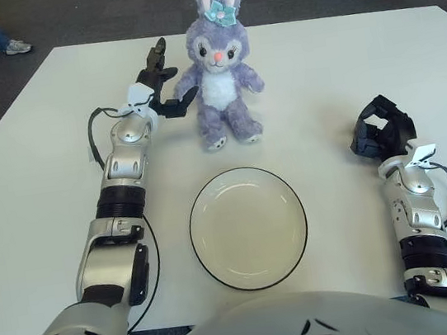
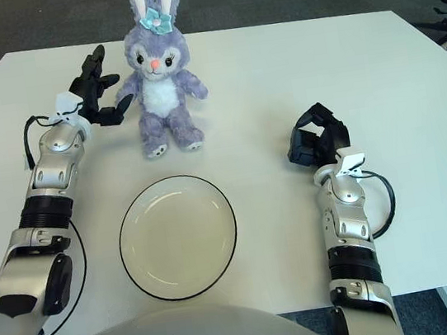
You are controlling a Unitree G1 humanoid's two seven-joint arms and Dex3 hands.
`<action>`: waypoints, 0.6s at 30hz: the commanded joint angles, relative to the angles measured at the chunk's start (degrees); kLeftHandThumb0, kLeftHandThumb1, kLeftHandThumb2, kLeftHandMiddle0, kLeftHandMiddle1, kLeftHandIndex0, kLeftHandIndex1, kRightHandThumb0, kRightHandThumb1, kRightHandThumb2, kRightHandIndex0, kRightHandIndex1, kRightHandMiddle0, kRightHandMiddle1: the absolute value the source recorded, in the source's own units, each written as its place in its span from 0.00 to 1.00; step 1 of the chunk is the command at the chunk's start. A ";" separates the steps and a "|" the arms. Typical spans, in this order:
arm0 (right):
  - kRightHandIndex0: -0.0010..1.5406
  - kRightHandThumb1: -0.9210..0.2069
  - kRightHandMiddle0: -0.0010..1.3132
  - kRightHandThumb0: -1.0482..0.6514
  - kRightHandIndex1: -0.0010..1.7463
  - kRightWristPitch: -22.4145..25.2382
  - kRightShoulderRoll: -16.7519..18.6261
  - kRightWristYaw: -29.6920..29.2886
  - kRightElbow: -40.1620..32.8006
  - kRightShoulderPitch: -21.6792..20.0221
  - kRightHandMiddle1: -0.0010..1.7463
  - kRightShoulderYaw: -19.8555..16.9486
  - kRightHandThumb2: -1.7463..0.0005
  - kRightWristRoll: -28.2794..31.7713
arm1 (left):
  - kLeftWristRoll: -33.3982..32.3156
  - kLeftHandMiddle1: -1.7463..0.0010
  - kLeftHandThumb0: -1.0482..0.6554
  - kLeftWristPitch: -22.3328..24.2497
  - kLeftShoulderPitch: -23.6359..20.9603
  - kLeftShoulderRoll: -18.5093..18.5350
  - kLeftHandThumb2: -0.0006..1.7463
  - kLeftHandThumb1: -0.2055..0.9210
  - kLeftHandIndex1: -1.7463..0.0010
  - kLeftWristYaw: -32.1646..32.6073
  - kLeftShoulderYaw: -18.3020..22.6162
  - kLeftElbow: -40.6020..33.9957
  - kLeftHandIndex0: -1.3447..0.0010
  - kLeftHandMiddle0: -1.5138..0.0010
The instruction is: Put the doll into the plate.
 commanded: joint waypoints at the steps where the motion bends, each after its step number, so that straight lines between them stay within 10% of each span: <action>1: 0.78 0.57 0.49 0.32 1.00 1.40 1.53 -0.17 2.48 1.92 1.00 0.40 0.22 0.37 | 0.01 0.57 0.30 -1.28 -2.09 -0.41 0.52 0.49 1.00 -1.02 -0.71 0.74 1.00 1.00; 18: 0.78 0.56 0.49 0.33 1.00 1.10 1.58 0.28 2.81 1.83 1.00 0.33 0.23 0.70 | 2.31 0.66 0.24 -6.23 -6.50 -1.81 0.45 0.57 1.00 -1.43 -3.35 7.96 1.00 0.99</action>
